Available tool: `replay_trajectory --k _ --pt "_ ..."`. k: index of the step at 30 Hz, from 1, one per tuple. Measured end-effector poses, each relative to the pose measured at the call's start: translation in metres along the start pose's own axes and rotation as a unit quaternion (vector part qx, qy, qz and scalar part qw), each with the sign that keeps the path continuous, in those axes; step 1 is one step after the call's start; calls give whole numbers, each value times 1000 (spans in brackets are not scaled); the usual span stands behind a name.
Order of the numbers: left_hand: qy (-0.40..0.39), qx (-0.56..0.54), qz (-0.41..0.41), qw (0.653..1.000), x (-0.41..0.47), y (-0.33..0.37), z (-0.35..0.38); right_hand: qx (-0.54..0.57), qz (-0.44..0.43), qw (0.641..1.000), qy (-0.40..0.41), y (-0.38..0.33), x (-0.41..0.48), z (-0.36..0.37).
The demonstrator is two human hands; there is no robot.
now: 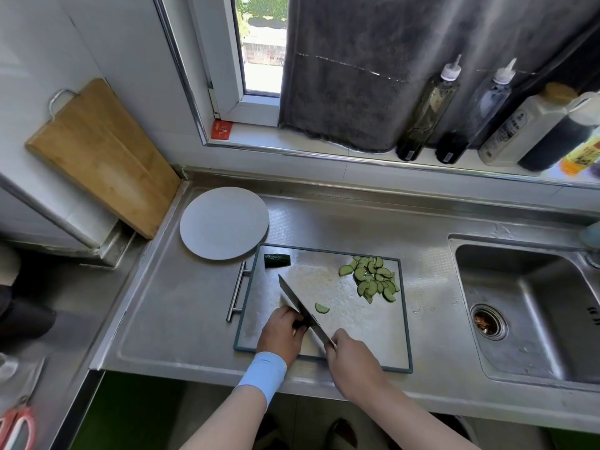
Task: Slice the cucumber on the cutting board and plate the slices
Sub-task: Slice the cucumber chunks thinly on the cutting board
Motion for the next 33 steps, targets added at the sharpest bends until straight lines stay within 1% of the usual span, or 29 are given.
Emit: replay_trajectory --k 4,10,14,21,26,33 --pt "3 0 1 1000 -1 1 0 4 11 1000 -22 -6 11 7" --pt "-5 10 11 1000 -3 1 0 2 17 999 -28 -15 19 8" --pt "-3 15 18 1000 -2 2 -1 7 12 1000 -20 -16 19 5" --pt "0 4 2 1000 -3 -1 -2 24 1 1000 6 -14 6 -1" --pt "-2 2 -9 1000 -4 -4 -1 -6 -15 1000 14 -8 -3 -1" --pt "-4 -3 -10 1000 -4 -2 -2 -13 -9 1000 10 -2 -3 5"
Point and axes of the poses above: each hand's wrist, its own x-axis towards the middle knuckle, its own z-axis out of the palm, y = z × x, the point moved 9 cm from there along x, towards the middle knuckle, and after that the axes turned 10 degrees about z, right-handed, at the moved point
